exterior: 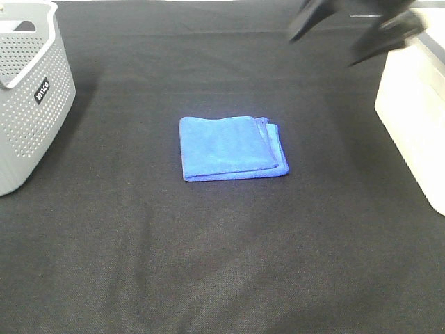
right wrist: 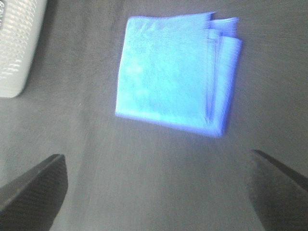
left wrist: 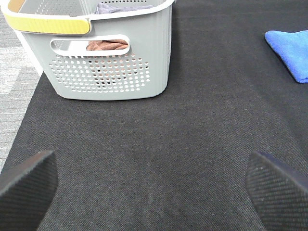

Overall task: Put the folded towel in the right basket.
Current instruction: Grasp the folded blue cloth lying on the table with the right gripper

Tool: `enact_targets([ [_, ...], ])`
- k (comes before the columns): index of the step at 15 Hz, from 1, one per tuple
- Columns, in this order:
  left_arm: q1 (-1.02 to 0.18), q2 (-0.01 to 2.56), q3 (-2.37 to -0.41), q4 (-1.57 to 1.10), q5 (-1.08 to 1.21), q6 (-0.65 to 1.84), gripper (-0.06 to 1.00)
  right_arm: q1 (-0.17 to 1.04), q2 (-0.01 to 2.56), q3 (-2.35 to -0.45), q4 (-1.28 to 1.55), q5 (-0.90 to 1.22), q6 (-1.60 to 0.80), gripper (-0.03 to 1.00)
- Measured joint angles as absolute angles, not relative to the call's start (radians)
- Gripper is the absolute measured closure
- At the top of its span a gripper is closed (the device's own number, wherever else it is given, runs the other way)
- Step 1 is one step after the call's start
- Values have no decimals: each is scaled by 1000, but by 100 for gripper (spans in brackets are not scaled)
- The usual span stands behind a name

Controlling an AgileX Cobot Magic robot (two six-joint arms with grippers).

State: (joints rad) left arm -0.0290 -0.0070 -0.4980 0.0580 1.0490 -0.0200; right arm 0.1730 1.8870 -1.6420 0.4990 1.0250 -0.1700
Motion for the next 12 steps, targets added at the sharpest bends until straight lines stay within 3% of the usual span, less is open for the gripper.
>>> enact_targets([
  [5, -29, -7, -498, 58, 1049, -20, -4, 160, 2325, -1866, 534, 1027, -170, 0],
  [12, -29, -7, -498, 58, 1049, -20, -4, 157, 2437, -1899, 549, 997, -170, 0],
])
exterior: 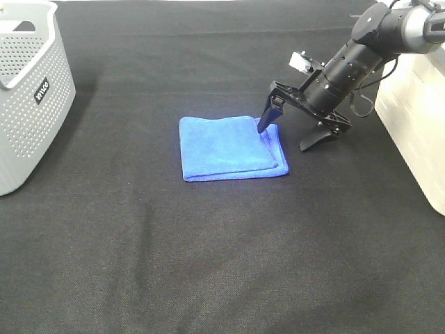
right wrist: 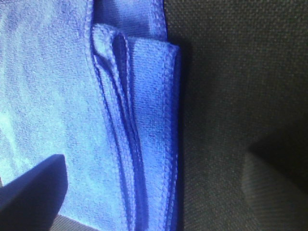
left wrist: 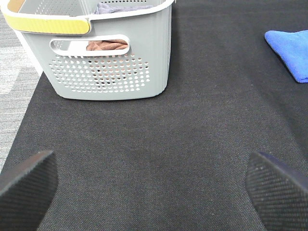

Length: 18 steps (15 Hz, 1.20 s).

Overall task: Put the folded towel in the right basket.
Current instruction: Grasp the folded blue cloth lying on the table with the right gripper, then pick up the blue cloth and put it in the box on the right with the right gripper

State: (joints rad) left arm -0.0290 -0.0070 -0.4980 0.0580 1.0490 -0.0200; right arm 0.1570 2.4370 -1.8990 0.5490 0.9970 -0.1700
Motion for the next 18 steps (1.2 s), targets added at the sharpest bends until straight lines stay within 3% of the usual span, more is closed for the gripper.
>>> enact_targets([
  [3, -29, -7, -498, 58, 1049, -20, -4, 176, 2443, -1900, 552, 968, -170, 0],
  [9, -29, -7, -498, 58, 1049, -20, -4, 323, 2519, -1931, 761, 920, -173, 6],
  [11, -29, -7, -498, 58, 1049, -20, -4, 342, 2527, -1931, 772, 901, -175, 23],
  [12, -29, -7, -498, 58, 1049, -20, -4, 342, 2527, -1931, 772, 901, -175, 23],
  [13, -29, -7, -498, 58, 1049, -20, -4, 342, 2538, -1928, 750, 887, -176, 58],
  [14, -29, -7, -498, 58, 1049, -20, -4, 342, 2538, -1928, 750, 887, -176, 58],
  [15, -29, -7, -498, 58, 1049, -20, -4, 343, 2538, -1934, 718, 892, -177, 71],
  [18, -29, -7, -498, 58, 1049, -20, -4, 352, 2542, -2036, 594, 999, -171, 71],
])
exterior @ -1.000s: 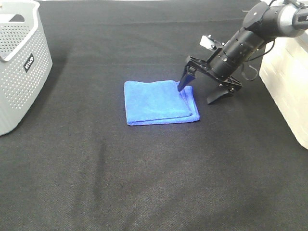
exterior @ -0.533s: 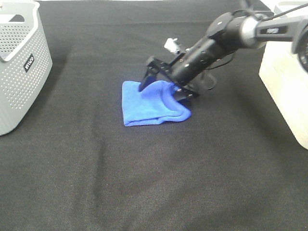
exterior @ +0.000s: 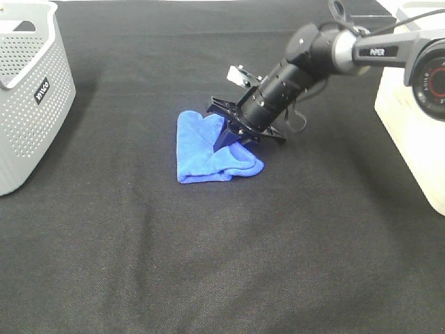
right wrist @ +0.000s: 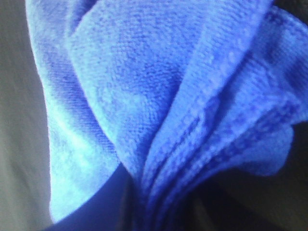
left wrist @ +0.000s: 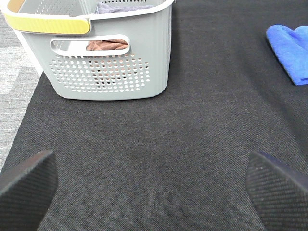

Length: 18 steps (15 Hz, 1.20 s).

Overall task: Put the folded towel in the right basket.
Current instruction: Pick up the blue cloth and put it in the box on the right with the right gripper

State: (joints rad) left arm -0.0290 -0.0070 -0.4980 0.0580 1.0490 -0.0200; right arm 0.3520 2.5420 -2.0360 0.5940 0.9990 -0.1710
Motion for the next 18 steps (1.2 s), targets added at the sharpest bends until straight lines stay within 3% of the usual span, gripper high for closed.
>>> enact_targets([
  [2, -29, -7, -498, 58, 1049, -20, -4, 352, 2532, -2202, 495, 1177, -120, 71],
  [6, -29, -7, -498, 58, 1049, -20, -4, 352, 2470, -2531, 378, 1207, -31, 71],
  [9, -29, -7, -498, 58, 1049, -20, -4, 324, 2384, -2585, 327, 1211, -10, 71],
  [18, -29, -7, -498, 58, 1049, -21, -4, -168, 2043, -2509, 123, 1216, -76, 71],
])
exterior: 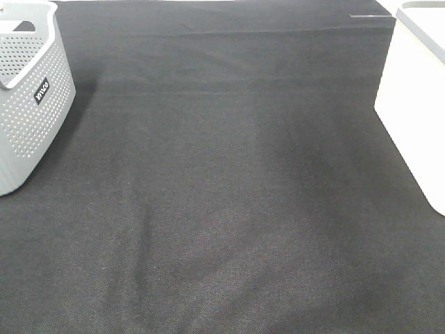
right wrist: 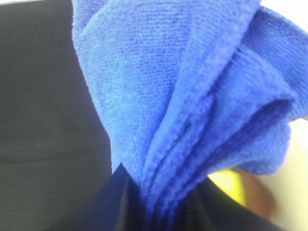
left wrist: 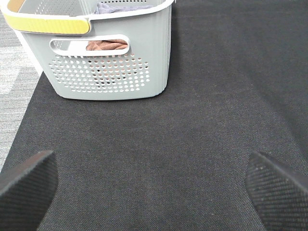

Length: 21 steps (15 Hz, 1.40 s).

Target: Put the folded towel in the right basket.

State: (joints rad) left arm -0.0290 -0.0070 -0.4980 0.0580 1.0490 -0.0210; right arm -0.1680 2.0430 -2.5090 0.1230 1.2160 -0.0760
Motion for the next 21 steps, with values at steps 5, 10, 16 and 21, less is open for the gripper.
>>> enact_targets([
  [5, -29, -7, -498, 58, 1049, -21, -4, -290, 2050, -2204, 0, 1222, -64, 71],
  [10, -29, -7, -498, 58, 1049, -21, -4, -298, 2094, -2114, 0, 1227, -59, 71],
  [16, -29, -7, -498, 58, 1049, -21, -4, -298, 2094, -2114, 6, 1227, -11, 6],
  [21, -29, -7, -498, 58, 1049, -22, -4, -297, 1998, -2114, 94, 1225, -7, 0],
])
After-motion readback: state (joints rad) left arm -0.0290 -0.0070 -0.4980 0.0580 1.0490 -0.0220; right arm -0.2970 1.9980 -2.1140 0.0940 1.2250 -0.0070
